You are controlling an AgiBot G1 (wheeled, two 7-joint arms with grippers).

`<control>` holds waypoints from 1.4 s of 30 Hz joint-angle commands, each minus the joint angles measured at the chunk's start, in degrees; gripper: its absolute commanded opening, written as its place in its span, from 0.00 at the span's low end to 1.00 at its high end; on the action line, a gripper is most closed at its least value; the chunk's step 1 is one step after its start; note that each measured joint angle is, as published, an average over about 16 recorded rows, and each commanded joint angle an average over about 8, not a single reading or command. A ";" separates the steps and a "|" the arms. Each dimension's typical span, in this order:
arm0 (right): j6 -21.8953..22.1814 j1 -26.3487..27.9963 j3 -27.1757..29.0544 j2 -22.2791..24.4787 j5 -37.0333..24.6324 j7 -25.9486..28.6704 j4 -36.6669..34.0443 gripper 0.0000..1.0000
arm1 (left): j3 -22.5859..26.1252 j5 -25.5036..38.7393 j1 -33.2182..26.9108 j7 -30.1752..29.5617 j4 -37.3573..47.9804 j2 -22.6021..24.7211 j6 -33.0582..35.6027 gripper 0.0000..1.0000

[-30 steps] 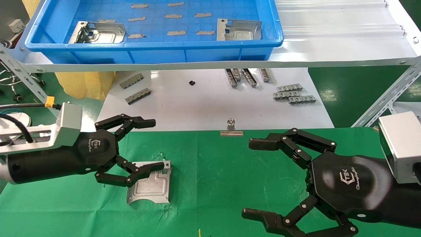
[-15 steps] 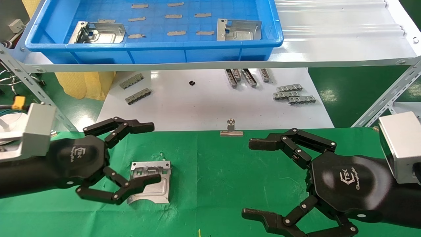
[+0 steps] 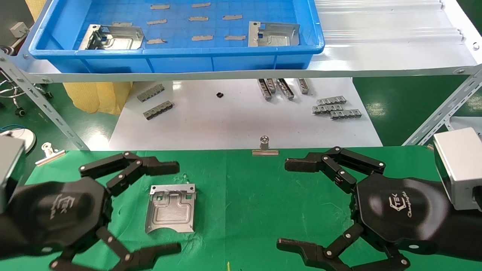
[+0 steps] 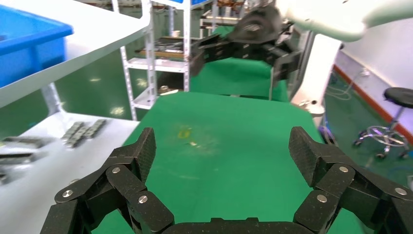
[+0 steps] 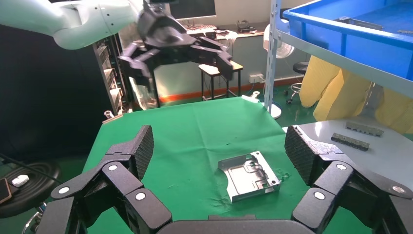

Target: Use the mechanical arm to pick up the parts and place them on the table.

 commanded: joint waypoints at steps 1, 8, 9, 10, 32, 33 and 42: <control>0.00 0.00 0.00 0.00 0.00 0.00 0.00 1.00 | -0.86 -0.63 1.07 -1.39 -2.25 -0.70 -0.20 1.00; 0.01 -0.01 0.00 0.00 0.01 0.00 -0.01 1.00 | -1.40 -1.12 1.74 -1.83 -3.51 -1.13 -0.38 1.00; 0.01 -0.01 0.00 0.00 0.01 0.00 -0.01 1.00 | -1.35 -1.09 1.68 -1.77 -3.35 -1.09 -0.37 1.00; 0.01 -0.01 0.00 0.00 0.01 0.00 -0.01 1.00 | -1.29 -1.05 1.61 -1.72 -3.20 -1.05 -0.37 1.00; 0.01 -0.01 0.00 0.00 0.01 0.00 -0.01 1.00 | -0.71 -0.52 0.88 -1.21 -1.75 -0.58 -0.22 1.00; 0.01 -0.01 0.00 0.00 0.01 0.00 -0.01 1.00 | -0.70 -0.51 0.87 -1.20 -1.73 -0.58 -0.21 1.00; 0.01 -0.01 0.00 0.00 0.01 0.00 -0.01 1.00 | -0.66 -0.45 0.82 -1.15 -1.59 -0.54 -0.18 1.00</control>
